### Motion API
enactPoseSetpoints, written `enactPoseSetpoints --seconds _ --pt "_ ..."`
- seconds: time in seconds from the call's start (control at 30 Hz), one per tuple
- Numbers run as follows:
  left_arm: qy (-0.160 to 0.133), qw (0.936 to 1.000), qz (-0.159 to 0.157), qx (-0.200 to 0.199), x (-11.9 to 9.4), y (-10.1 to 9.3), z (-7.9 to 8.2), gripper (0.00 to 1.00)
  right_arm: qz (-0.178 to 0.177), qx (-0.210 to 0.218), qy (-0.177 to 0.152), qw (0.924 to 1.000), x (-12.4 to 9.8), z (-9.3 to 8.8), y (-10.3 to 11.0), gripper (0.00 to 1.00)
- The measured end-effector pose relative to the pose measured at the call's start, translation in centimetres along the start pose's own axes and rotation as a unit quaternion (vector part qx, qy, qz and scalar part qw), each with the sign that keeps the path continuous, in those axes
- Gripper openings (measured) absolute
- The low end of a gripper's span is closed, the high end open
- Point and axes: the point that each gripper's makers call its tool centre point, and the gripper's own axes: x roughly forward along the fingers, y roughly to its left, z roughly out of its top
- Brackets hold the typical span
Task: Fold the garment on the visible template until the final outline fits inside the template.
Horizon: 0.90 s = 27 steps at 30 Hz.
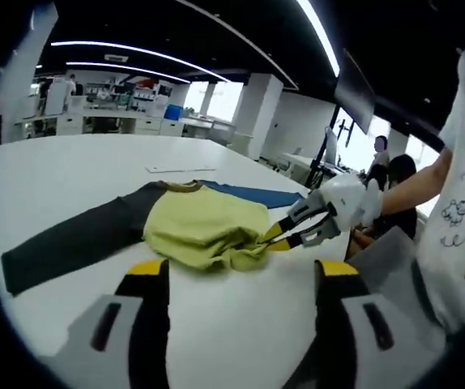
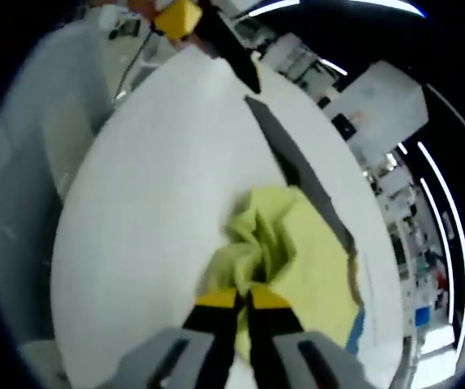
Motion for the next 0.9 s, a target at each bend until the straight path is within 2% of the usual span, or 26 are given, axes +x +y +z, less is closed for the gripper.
enactPoseSetpoints --seconds 0.03,0.1,0.2,0.4,0.5,0.7,0.83,0.9 --pt "0.0 1.0 0.0 0.001 0.1 0.0 0.0 0.68 0.0 0.031 -0.009 0.9995 -0.4 0.4 -0.2 0.0" --pt "0.0 1.0 0.003 0.004 0.2 0.0 0.1 0.65 -0.002 0.059 -0.022 0.998 -1.3 1.1 -1.0 0.0" --pt "-0.005 1.0 0.002 -0.001 0.4 0.2 0.1 0.61 -0.005 0.082 -0.033 0.996 -1.8 1.3 -2.7 0.0" --pt "0.002 1.0 -0.006 -0.002 1.4 0.0 -0.1 0.6 0.003 0.156 -0.052 0.9863 -3.5 1.9 -6.0 0.0" --pt "0.005 0.9999 -0.011 -0.002 1.8 0.0 -0.3 0.59 -0.001 0.177 -0.056 0.9827 -4.0 2.0 -7.9 0.0" --pt "0.013 0.9998 -0.015 -0.002 2.3 0.2 -0.6 0.56 -0.013 0.211 -0.059 0.9757 -3.9 1.1 -11.6 0.0" --pt "0.017 0.9997 -0.016 -0.006 2.6 0.4 -0.9 0.55 -0.017 0.266 -0.067 0.9614 -3.2 0.3 -14.0 0.0" --pt "0.019 0.9997 -0.016 -0.008 2.7 0.5 -1.1 0.55 -0.017 0.277 -0.066 0.9585 -2.9 0.0 -14.2 0.0"
